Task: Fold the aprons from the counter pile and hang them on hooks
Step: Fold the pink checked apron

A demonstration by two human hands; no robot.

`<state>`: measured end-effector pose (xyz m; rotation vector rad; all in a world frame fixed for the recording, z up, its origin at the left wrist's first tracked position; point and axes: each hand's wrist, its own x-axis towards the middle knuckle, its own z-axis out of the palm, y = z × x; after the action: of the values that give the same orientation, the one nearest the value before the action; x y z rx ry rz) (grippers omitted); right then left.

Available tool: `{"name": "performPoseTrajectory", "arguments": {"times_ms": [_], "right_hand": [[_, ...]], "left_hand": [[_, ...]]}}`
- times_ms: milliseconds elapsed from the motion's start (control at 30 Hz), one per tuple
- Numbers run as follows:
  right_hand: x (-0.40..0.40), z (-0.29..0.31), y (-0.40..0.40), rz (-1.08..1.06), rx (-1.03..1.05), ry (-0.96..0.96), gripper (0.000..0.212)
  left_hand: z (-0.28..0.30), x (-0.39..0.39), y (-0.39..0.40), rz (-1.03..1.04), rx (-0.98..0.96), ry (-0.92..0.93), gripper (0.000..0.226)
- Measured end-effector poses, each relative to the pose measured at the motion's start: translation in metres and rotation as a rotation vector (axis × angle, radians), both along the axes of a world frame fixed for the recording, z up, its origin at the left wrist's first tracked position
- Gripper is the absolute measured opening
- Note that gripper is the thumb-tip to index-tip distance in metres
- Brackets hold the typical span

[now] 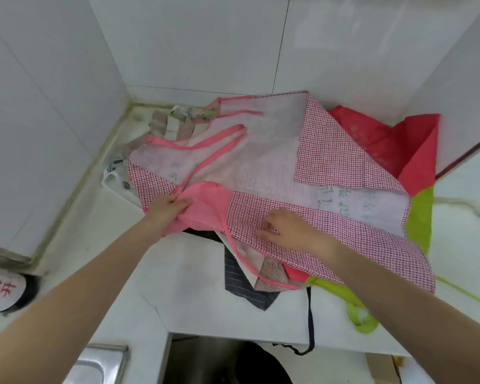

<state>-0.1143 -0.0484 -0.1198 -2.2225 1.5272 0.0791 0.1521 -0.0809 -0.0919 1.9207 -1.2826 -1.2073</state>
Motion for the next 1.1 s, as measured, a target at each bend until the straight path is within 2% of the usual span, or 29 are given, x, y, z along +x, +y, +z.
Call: {"name": "performPoseTrajectory", "arguments": {"times_ms": [100, 167, 200, 267, 333, 433, 533, 600, 633, 667, 733, 767, 833, 900, 967, 1000, 1100], "right_hand": [[-0.001, 0.003, 0.016, 0.023, 0.250, 0.047, 0.072], [-0.002, -0.001, 0.031, 0.064, 0.234, 0.183, 0.089], [-0.003, -0.006, 0.041, 0.082, 0.192, 0.274, 0.090], [-0.004, -0.014, 0.056, 0.072, 0.113, 0.436, 0.078], [-0.006, -0.016, 0.062, 0.033, 0.061, 0.506, 0.066], [-0.018, 0.002, 0.055, -0.058, 0.046, 0.396, 0.040], [-0.037, 0.035, 0.042, -0.173, 0.146, 0.341, 0.028], [-0.047, 0.062, 0.039, -0.184, 0.141, 0.443, 0.030], [-0.051, 0.073, 0.039, -0.181, 0.147, 0.498, 0.031], [-0.054, 0.079, 0.044, -0.167, 0.167, 0.536, 0.031], [-0.057, 0.074, 0.053, -0.118, 0.266, 0.584, 0.030], [-0.056, 0.065, 0.058, -0.096, 0.339, 0.597, 0.031], [-0.054, 0.041, 0.065, -0.098, 0.554, 0.581, 0.052], [-0.050, 0.033, 0.068, -0.186, 0.665, 0.439, 0.078], [-0.051, 0.027, 0.066, -0.307, 0.570, 0.192, 0.075], [-0.052, 0.023, 0.064, -0.352, 0.478, 0.127, 0.071], [-0.040, 0.014, 0.065, -0.361, 0.298, 0.211, 0.050]], "left_hand": [[0.002, -0.006, -0.003, 0.001, -0.012, -0.070, 0.017], [0.003, -0.007, -0.005, 0.000, -0.030, -0.085, 0.022], [0.004, -0.006, -0.004, -0.019, -0.057, -0.110, 0.027], [0.007, -0.001, -0.001, -0.108, -0.160, -0.254, 0.033], [0.009, 0.002, 0.003, -0.206, -0.285, -0.444, 0.027], [0.013, 0.017, 0.010, -0.315, -0.359, -0.636, 0.031], [0.007, 0.012, 0.027, -0.491, -0.122, -0.692, 0.030], [-0.003, -0.006, 0.047, -0.722, 0.240, -0.751, 0.029], [-0.011, -0.015, 0.060, -0.795, 0.485, -0.739, 0.031], [-0.014, -0.021, 0.071, -0.866, 0.602, -0.795, 0.034], [-0.016, -0.020, 0.074, -0.819, 0.444, -0.703, 0.033], [-0.016, -0.012, 0.071, -0.828, 0.362, -0.757, 0.031], [-0.013, 0.006, 0.066, -0.804, 0.319, -0.822, 0.030], [-0.020, 0.012, 0.061, -0.781, 0.247, -0.922, 0.032], [-0.026, 0.012, 0.055, -0.708, 0.059, -0.923, 0.035], [-0.027, 0.009, 0.052, -0.682, -0.033, -0.895, 0.037], [-0.028, -0.010, 0.053, -0.880, -0.182, -0.899, 0.036]]}}
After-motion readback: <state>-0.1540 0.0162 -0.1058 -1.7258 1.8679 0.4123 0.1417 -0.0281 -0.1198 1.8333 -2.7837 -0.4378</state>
